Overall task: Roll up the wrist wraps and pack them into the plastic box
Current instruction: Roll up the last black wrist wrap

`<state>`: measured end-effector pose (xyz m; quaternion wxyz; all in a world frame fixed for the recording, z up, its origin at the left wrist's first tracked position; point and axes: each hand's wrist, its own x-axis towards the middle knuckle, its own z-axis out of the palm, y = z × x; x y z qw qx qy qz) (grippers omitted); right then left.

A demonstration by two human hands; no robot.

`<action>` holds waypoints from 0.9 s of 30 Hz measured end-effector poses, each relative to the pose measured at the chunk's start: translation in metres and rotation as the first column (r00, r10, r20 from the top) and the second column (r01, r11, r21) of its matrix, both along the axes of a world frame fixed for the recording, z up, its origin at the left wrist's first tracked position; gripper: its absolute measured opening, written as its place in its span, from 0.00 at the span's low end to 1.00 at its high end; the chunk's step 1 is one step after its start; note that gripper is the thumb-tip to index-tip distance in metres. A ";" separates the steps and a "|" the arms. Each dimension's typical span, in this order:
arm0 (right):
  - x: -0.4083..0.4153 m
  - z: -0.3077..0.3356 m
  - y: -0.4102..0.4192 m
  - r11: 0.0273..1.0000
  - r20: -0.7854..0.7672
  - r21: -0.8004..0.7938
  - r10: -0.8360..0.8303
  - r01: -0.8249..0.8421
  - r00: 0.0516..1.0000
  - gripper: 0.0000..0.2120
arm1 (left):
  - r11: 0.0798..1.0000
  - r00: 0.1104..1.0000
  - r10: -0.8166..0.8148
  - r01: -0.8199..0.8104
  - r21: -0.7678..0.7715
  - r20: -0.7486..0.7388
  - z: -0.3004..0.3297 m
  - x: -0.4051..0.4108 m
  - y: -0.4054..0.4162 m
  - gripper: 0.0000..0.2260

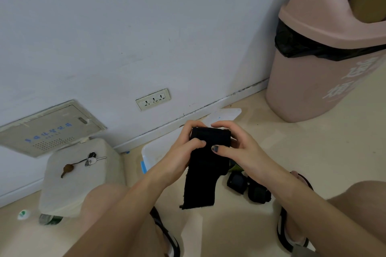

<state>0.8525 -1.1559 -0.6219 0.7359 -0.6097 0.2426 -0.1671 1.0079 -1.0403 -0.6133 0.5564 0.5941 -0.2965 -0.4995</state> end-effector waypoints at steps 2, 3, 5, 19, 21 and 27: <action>0.002 0.000 0.000 0.999 -0.047 0.044 0.006 -0.004 0.999 0.20 | 1.000 1.000 -0.022 0.022 -0.012 0.018 0.001 -0.001 0.001 0.15; 0.003 0.001 0.001 0.998 -0.065 0.064 0.008 -0.004 0.998 0.17 | 0.999 0.999 -0.028 0.028 -0.015 0.027 0.001 -0.001 0.001 0.15; 0.005 0.001 0.003 0.997 -0.067 0.077 0.002 0.003 0.998 0.11 | 1.000 0.999 -0.024 0.025 -0.015 0.045 0.001 -0.001 0.001 0.16; 0.001 0.002 0.006 0.999 0.047 0.034 -0.021 0.019 0.999 0.20 | 1.000 1.000 -0.010 0.010 -0.009 0.013 0.000 0.001 -0.001 0.13; 0.001 0.000 0.005 0.999 0.020 0.053 -0.004 0.003 1.000 0.23 | 0.999 1.000 -0.003 0.003 -0.034 0.012 0.001 0.001 0.000 0.14; 0.007 -0.004 0.005 0.989 -0.014 0.148 -0.001 0.003 1.000 0.18 | 0.998 0.996 0.009 -0.003 -0.070 0.091 0.001 0.002 0.004 0.18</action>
